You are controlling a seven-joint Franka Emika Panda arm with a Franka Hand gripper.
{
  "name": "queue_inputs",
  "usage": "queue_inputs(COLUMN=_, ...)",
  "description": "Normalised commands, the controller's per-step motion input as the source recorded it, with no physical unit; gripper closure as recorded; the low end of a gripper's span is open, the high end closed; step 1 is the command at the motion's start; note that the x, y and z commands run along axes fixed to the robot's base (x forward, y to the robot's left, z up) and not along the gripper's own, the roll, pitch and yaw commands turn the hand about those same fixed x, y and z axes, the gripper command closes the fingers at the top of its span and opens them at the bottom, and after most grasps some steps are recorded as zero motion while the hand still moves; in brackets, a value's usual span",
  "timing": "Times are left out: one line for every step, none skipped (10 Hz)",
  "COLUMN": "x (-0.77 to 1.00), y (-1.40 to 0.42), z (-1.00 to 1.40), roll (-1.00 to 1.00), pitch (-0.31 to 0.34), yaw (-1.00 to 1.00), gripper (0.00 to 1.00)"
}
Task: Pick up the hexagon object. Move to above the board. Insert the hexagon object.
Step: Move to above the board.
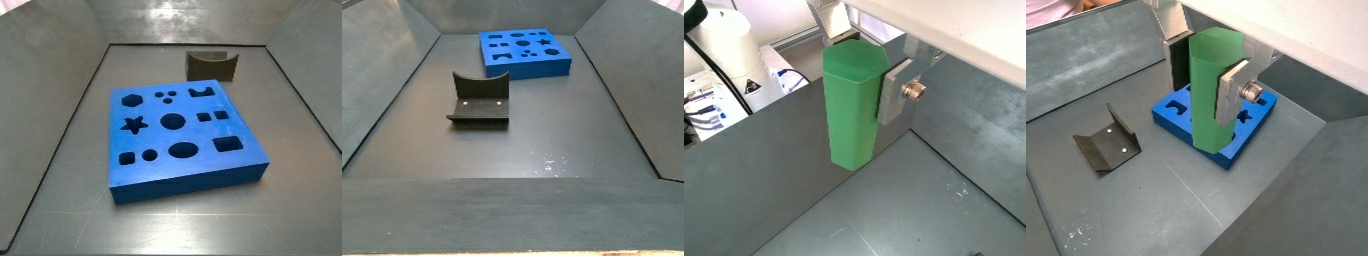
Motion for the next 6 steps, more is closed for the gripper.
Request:
queue_inputs(x=-0.20, y=-0.01, z=0.04, roll=0.02, pitch=0.071, yaw=0.02, gripper=1.00)
queue_inputs(x=-0.20, y=-0.01, z=0.04, roll=0.02, pitch=0.071, yaw=0.02, gripper=1.00)
queue_inputs(x=-0.20, y=-0.01, z=0.04, roll=0.02, pitch=0.071, yaw=0.02, gripper=1.00)
queue_inputs(x=-0.20, y=-0.01, z=0.04, roll=0.02, pitch=0.071, yaw=0.02, gripper=1.00)
queue_inputs(x=-0.20, y=-0.01, z=0.04, roll=0.02, pitch=0.071, yaw=0.02, gripper=1.00)
queue_inputs(x=-0.20, y=-0.01, z=0.04, roll=0.02, pitch=0.071, yaw=0.02, gripper=1.00)
